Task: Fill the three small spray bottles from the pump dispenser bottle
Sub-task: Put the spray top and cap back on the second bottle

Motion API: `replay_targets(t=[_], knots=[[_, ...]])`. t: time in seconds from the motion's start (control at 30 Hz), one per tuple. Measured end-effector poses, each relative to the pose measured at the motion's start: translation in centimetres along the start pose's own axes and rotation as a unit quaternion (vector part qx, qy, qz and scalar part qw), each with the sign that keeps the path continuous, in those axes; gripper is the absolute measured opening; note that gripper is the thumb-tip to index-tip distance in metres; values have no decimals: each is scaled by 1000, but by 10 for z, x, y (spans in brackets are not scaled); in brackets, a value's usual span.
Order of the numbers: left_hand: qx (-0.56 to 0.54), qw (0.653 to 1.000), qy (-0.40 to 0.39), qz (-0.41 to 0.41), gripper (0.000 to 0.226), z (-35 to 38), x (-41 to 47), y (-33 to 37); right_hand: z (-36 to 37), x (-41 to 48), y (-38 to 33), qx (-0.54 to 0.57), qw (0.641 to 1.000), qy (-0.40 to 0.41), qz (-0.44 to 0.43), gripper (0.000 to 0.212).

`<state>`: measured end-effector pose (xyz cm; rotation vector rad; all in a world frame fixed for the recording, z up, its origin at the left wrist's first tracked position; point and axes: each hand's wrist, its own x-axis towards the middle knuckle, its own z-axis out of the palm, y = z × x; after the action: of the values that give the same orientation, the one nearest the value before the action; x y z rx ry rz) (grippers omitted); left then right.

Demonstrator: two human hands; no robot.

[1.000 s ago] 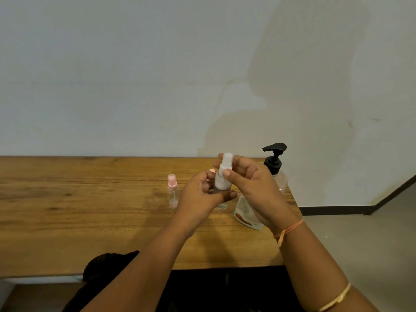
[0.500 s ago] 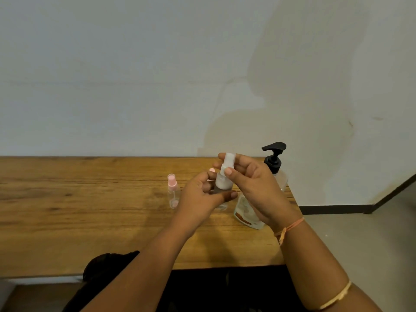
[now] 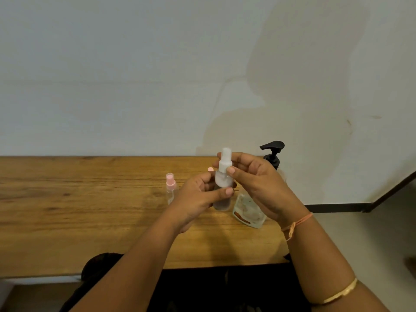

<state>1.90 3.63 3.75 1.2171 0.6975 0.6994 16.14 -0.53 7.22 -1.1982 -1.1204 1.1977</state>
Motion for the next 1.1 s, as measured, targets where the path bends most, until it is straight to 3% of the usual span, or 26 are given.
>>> replay_targets(t=[0.13, 0.33, 0.5, 0.57, 0.63, 0.77, 0.9, 1.0, 1.1], knots=[[28, 1000, 1, 0, 24, 2, -2, -1, 5, 0, 1, -38, 999, 24, 14, 24], [70, 992, 100, 43, 25, 12, 3, -17, 27, 10, 17, -157, 973, 167, 7, 13], [133, 978, 146, 69, 25, 16, 4, -22, 38, 13, 27, -225, 946, 234, -8, 11], [125, 981, 135, 61, 25, 14, 4, -19, 39, 12, 27, -231, 947, 222, -11, 11], [98, 988, 108, 41, 24, 8, 3, -12, 33, 10, 22, -170, 968, 186, -17, 10], [32, 999, -14, -33, 31, -6, -1, 3, 9, 2, 5, 29, 999, 33, 6, 23], [-66, 988, -122, -72, 28, -6, -4, 7, -4, -3, 2, 78, 993, -87, 18, 36], [-83, 987, -123, -66, 34, -6, -4, 6, -6, -4, 1, 88, 989, -118, 19, 40], [-60, 994, -77, -54, 34, -5, -2, 3, 0, -1, 5, 44, 997, -62, 2, 32]])
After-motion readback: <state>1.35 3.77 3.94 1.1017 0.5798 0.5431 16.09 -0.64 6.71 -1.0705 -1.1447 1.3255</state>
